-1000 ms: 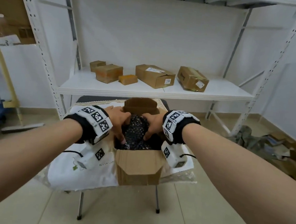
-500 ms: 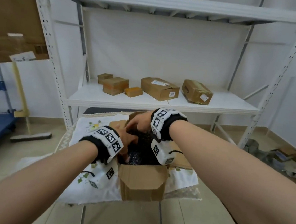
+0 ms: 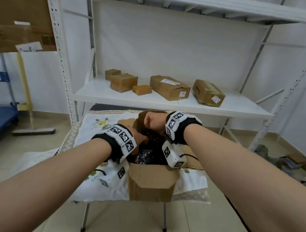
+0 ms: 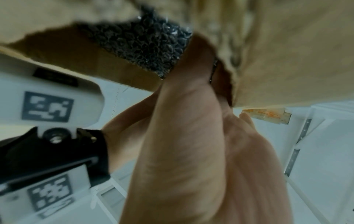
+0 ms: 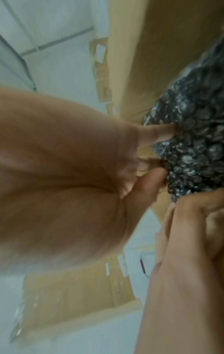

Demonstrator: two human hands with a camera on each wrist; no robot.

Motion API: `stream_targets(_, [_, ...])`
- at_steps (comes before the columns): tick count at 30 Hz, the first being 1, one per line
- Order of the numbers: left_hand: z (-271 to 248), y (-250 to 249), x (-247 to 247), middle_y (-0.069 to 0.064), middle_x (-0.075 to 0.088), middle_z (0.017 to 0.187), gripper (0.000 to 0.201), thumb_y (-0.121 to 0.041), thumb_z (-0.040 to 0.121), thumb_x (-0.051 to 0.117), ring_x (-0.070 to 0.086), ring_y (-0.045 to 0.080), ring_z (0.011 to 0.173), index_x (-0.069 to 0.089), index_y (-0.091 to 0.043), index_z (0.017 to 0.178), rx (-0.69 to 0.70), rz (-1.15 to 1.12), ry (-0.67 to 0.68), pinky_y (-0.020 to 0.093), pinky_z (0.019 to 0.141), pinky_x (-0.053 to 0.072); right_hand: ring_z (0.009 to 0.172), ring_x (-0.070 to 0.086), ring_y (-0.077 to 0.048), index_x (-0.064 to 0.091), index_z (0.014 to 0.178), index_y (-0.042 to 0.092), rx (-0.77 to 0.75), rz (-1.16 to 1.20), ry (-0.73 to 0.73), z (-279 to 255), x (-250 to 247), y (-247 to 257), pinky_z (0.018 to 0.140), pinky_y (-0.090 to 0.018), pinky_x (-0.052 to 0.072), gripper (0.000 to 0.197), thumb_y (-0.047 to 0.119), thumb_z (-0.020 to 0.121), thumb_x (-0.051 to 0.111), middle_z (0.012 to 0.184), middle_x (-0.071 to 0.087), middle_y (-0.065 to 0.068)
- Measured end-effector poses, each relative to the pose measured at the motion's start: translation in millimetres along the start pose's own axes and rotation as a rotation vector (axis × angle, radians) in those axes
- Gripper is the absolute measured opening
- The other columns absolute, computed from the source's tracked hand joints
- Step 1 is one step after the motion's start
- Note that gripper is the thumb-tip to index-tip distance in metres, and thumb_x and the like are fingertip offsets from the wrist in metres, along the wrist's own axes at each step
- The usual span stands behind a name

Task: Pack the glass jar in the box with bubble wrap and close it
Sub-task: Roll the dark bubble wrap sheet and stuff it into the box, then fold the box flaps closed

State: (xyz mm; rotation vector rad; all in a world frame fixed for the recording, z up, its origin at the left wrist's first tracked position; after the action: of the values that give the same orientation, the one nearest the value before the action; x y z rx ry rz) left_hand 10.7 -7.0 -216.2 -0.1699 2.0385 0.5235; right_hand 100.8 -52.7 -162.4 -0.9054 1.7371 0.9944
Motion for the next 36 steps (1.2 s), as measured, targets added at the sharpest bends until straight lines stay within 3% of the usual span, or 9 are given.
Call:
stream_targets(3, [6, 3, 3, -0.001, 0.059, 0.104, 0.081, -0.066, 0.024, 0.048, 0.06, 0.028, 0.098, 0.033, -0.046, 0.101, -0.008, -0.007, 0.029, 0.047, 0.097, 0.045, 0.065, 0.044, -0.02, 0.055, 0.082, 0.008, 0.096, -0.189, 0.016, -13, -9, -14, 0.057, -0.03, 0.04, 0.008, 0.007, 0.089, 0.051, 0.072, 0.047, -0.006])
stream_targets(7, [-2, -2, -4, 0.002, 0.059, 0.114, 0.088, -0.064, 0.031, 0.055, 0.058, 0.028, 0.106, 0.038, -0.044, 0.114, 0.003, 0.035, 0.008, 0.046, 0.098, 0.045, 0.063, 0.04, -0.018, 0.046, 0.075, 0.015, 0.159, -0.234, 0.143, -9, 13, -27, 0.057, -0.029, 0.036, 0.018, 0.005, 0.089, 0.053, 0.066, 0.044, -0.002])
stream_targets(11, [-7, -6, -9, 0.005, 0.052, 0.136, 0.094, -0.063, 0.051, 0.066, 0.05, 0.029, 0.125, 0.033, -0.044, 0.137, -0.005, 0.038, -0.026, 0.046, 0.103, 0.042, 0.074, 0.049, -0.023, 0.055, 0.081, 0.011, 0.197, -0.157, 0.216, -12, 23, -30, 0.061, -0.03, 0.04, 0.006, 0.008, 0.081, 0.06, 0.088, 0.063, -0.011])
stream_targets(14, [-17, -9, -11, 0.007, 0.051, 0.135, 0.078, -0.053, 0.062, 0.069, 0.048, 0.03, 0.125, 0.036, -0.044, 0.133, -0.031, 0.043, -0.01, 0.047, 0.105, 0.038, 0.071, 0.058, -0.028, 0.052, 0.089, 0.01, 0.157, 0.221, 0.008, -25, 6, -31, 0.058, -0.032, 0.047, 0.006, 0.006, 0.087, 0.055, 0.082, 0.059, -0.016])
stream_targets(17, [-20, -8, -8, 0.008, 0.048, 0.138, 0.074, -0.049, 0.068, 0.069, 0.042, 0.03, 0.132, 0.036, -0.041, 0.133, -0.051, 0.03, 0.015, 0.05, 0.111, 0.029, 0.064, 0.066, -0.024, 0.05, 0.092, 0.011, 0.123, 0.758, -0.436, -41, -20, -34, 0.048, -0.029, 0.053, 0.01, 0.008, 0.098, 0.043, 0.082, 0.07, -0.012])
stream_targets(20, [-16, -7, -6, 0.006, 0.045, 0.141, 0.081, -0.055, 0.05, 0.064, 0.038, 0.029, 0.136, 0.037, -0.044, 0.125, -0.039, -0.001, 0.024, 0.053, 0.11, 0.03, 0.079, 0.062, -0.018, 0.049, 0.094, 0.015, 0.038, 0.768, -0.807, -48, -41, -40, 0.067, -0.032, 0.054, 0.01, 0.005, 0.093, 0.052, 0.095, 0.065, -0.006])
stream_targets(22, [-8, -6, -2, 0.002, 0.047, 0.138, 0.081, -0.057, 0.044, 0.06, 0.041, 0.028, 0.134, 0.037, -0.045, 0.121, -0.025, -0.017, 0.031, 0.054, 0.107, 0.033, 0.095, 0.063, -0.02, 0.051, 0.098, 0.018, -0.005, 0.635, -0.679, -43, -41, -34, 0.081, -0.033, 0.051, 0.014, 0.008, 0.091, 0.057, 0.103, 0.066, -0.005])
stream_targets(29, [-11, -5, -1, 0.002, 0.051, 0.128, 0.079, -0.062, 0.056, 0.068, 0.05, 0.028, 0.12, 0.038, -0.047, 0.127, -0.015, -0.011, -0.042, 0.047, 0.102, 0.041, 0.095, 0.05, -0.02, 0.047, 0.107, 0.02, 0.118, 0.188, -0.195, -34, 1, -28, 0.073, -0.028, 0.038, 0.014, 0.02, 0.096, 0.055, 0.108, 0.056, -0.007])
stream_targets(36, [-34, -1, -19, -0.002, 0.052, 0.121, 0.079, -0.069, 0.063, 0.073, 0.048, 0.023, 0.117, 0.051, -0.036, 0.131, 0.095, -0.07, -0.148, 0.041, 0.098, 0.042, 0.119, 0.054, -0.025, 0.053, 0.128, 0.014, 0.13, -0.001, -0.043, -47, 14, -19, 0.092, -0.028, 0.042, 0.033, 0.008, 0.095, 0.047, 0.13, 0.058, -0.007])
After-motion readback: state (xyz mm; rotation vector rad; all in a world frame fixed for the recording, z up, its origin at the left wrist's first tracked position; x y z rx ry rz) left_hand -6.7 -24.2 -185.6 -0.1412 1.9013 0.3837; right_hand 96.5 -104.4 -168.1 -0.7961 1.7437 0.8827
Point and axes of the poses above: each hand's wrist, its own z-axis towards the middle knuckle, its own x-axis out of the palm, y = z × x, the point moved 4 cm from there along z, towards the middle knuckle
